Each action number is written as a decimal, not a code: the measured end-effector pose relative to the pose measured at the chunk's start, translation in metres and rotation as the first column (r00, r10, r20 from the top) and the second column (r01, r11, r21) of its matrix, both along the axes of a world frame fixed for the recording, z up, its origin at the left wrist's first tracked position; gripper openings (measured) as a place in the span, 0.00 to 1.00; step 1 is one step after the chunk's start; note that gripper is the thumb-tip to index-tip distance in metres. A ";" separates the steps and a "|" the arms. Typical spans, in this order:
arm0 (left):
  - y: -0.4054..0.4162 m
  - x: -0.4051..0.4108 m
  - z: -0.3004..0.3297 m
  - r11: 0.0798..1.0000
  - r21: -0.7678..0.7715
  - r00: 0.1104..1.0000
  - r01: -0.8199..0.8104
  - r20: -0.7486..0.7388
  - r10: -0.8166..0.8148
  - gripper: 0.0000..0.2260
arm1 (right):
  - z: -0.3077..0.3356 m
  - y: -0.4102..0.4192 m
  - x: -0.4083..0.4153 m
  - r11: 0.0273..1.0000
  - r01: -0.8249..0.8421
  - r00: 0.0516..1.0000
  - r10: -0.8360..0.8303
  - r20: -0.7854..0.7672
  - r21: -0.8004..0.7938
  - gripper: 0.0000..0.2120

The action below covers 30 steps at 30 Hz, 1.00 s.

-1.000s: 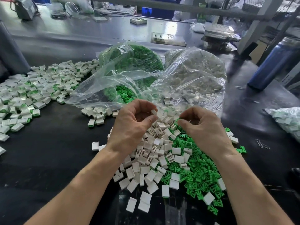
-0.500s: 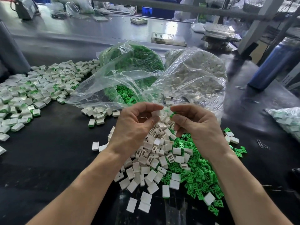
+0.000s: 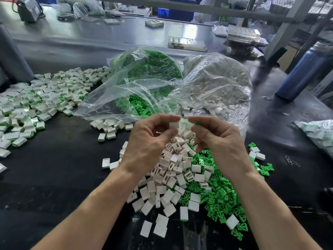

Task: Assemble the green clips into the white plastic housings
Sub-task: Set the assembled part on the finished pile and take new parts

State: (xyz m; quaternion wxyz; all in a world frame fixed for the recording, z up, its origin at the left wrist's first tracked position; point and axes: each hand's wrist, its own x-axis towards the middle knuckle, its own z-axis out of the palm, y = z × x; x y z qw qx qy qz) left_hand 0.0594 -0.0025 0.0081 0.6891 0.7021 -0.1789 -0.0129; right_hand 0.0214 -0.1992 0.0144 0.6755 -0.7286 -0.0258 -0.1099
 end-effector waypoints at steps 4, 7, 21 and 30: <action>0.000 0.002 0.000 0.997 -0.068 1.000 0.022 -0.015 -0.023 0.12 | -0.002 0.002 0.001 1.000 -0.004 1.000 0.004 -0.001 -0.007 0.13; 0.000 0.002 0.001 0.992 -0.118 0.998 0.050 -0.032 -0.054 0.10 | 0.001 0.005 0.000 0.998 0.003 1.000 -0.004 0.020 0.065 0.09; -0.002 0.000 0.006 0.985 -0.132 0.992 0.114 -0.042 -0.121 0.08 | 0.002 0.015 -0.004 0.999 -0.005 0.990 -0.001 0.138 0.043 0.07; -0.004 -0.004 0.007 0.996 0.008 0.995 0.094 0.044 -0.094 0.10 | -0.003 0.014 -0.001 0.998 -0.001 0.993 0.009 0.114 -0.069 0.07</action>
